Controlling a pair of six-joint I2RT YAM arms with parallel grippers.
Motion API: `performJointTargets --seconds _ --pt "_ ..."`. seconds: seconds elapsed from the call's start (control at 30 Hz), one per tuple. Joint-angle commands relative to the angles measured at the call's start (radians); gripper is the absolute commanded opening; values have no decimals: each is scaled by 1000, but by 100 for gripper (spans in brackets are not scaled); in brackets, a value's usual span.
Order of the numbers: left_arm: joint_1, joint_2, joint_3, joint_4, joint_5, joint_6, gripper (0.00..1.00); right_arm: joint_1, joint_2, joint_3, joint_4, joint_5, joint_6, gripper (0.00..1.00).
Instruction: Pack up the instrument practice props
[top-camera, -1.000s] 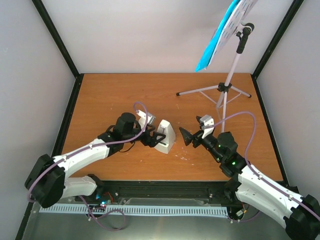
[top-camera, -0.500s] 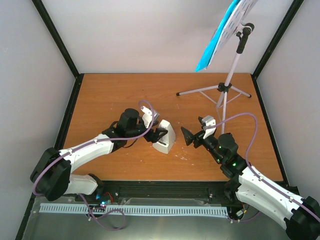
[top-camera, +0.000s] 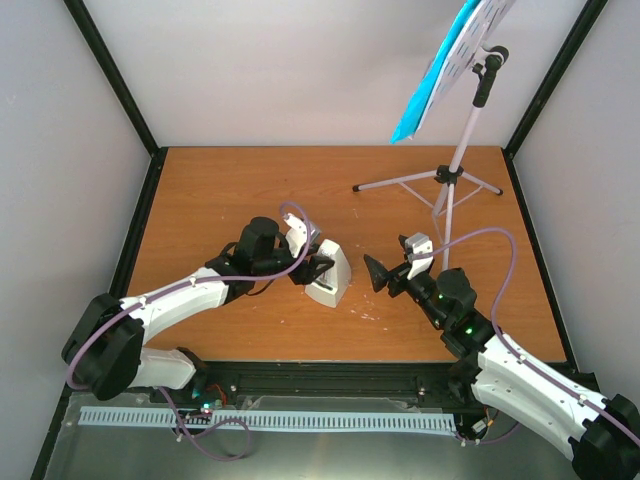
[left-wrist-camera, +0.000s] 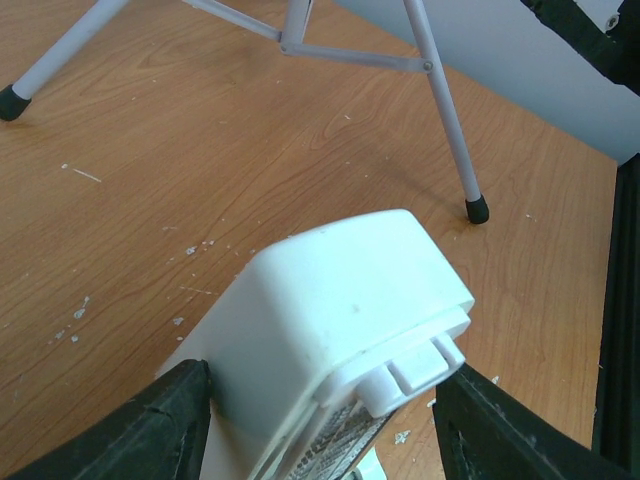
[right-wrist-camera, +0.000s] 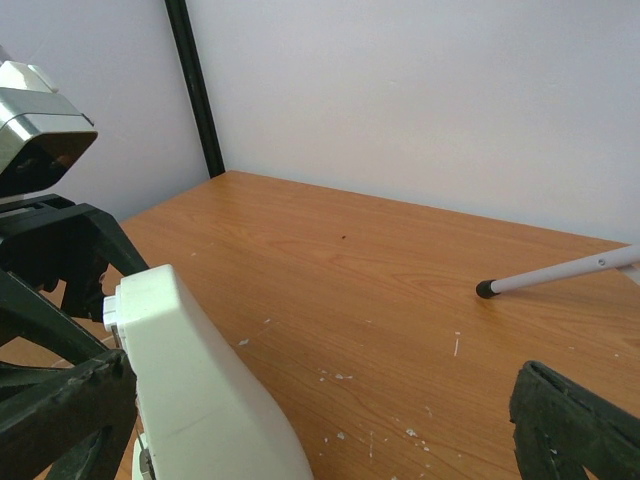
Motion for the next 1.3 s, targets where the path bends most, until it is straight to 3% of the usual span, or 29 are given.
performJointTargets --seconds 0.0,0.27,0.77,1.27 --pt "-8 -2 23 28 38 31 62 -7 -11 -10 21 14 5 100" --pt "-9 -3 22 20 39 42 69 -7 -15 -10 19 11 3 100" --pt "-9 -8 5 20 49 66 55 -7 -15 -12 17 12 0 100" --pt "-9 -13 -3 24 49 68 50 -7 -24 -15 10 17 -2 100"
